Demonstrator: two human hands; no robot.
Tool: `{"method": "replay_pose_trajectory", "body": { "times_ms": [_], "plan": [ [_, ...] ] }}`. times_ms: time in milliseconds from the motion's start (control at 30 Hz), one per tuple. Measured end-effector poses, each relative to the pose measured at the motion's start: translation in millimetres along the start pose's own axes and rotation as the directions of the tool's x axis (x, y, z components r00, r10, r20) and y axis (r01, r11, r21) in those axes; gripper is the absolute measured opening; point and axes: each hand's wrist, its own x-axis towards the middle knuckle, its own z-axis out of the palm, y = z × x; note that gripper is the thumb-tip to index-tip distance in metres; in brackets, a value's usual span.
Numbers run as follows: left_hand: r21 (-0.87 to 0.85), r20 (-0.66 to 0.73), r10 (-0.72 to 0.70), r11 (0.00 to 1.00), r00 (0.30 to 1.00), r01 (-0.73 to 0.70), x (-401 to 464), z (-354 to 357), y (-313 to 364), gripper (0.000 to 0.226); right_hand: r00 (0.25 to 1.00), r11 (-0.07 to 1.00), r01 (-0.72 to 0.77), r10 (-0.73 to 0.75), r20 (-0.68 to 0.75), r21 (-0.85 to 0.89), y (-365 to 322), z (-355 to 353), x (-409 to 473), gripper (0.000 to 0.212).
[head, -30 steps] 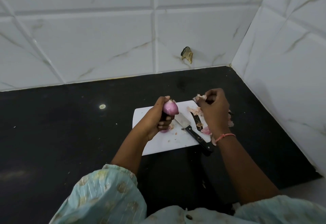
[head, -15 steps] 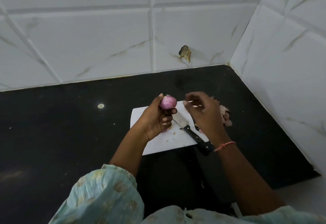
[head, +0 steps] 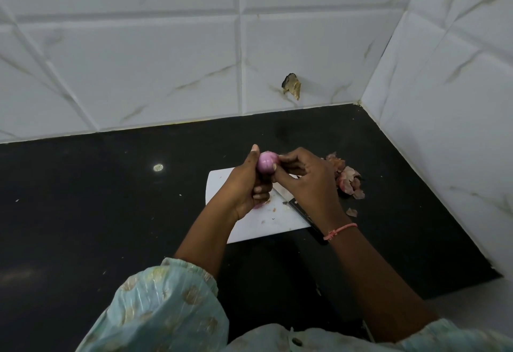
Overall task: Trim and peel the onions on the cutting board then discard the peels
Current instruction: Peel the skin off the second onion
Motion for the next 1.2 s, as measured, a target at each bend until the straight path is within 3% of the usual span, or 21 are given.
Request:
{"method": "replay_pose_trajectory", "body": {
  "times_ms": [100,200,367,567,633,833,933,1000,1100,1200],
  "plan": [
    [0.003,0.034,-0.012,1.000,0.999,0.012,0.2,-0.7,-0.5,0.068,1.000,1.000,0.014,-0.014,-0.023,-0.013,0.4,-0.5,-0.1,0.018],
    [0.000,0.061,-0.030,1.000,0.998,0.030,-0.3,-1.5,0.2,0.066,0.998,1.000,-0.029,0.028,-0.049,-0.009,2.3,1.3,1.3,0.005],
    [-0.064,0.102,-0.027,0.997,0.994,0.034,-1.8,-1.8,1.5,0.062,0.969,0.935,-0.202,0.234,-0.078,0.292,2.4,5.0,4.1,0.017],
    [-0.035,0.102,-0.033,0.999,0.994,0.036,-2.6,-2.1,1.4,0.064,0.985,0.978,-0.171,0.169,0.026,0.121,-1.0,3.6,0.6,0.021],
    [-0.007,0.106,-0.024,1.000,0.994,0.025,-3.3,-2.3,1.7,0.065,0.987,0.976,-0.157,0.158,0.003,0.152,-0.6,2.2,2.0,0.008],
    [0.008,0.158,-0.022,1.000,0.987,0.021,-5.0,-3.8,2.2,0.048,0.978,0.958,-0.196,0.207,-0.029,0.209,-0.1,1.9,7.2,0.003],
    [0.019,0.203,-0.035,0.999,0.979,0.032,-6.7,-5.0,4.0,0.047,0.953,0.945,-0.251,0.279,-0.116,0.210,7.9,3.3,8.3,0.012],
    [0.038,0.200,-0.033,0.999,0.979,0.026,-7.3,-5.7,4.6,0.051,0.950,0.959,-0.250,0.270,-0.158,0.135,13.5,1.3,9.1,0.030],
    [0.042,0.177,-0.032,0.999,0.984,0.025,-7.5,-5.5,4.6,0.054,0.951,0.944,-0.283,0.299,-0.080,0.169,12.3,-1.1,10.0,0.047],
    [0.041,0.148,-0.044,0.998,0.988,0.039,-6.5,-4.7,3.4,0.055,0.944,0.936,-0.328,0.318,0.088,0.132,4.6,-0.9,8.2,0.028]
  ]
}}
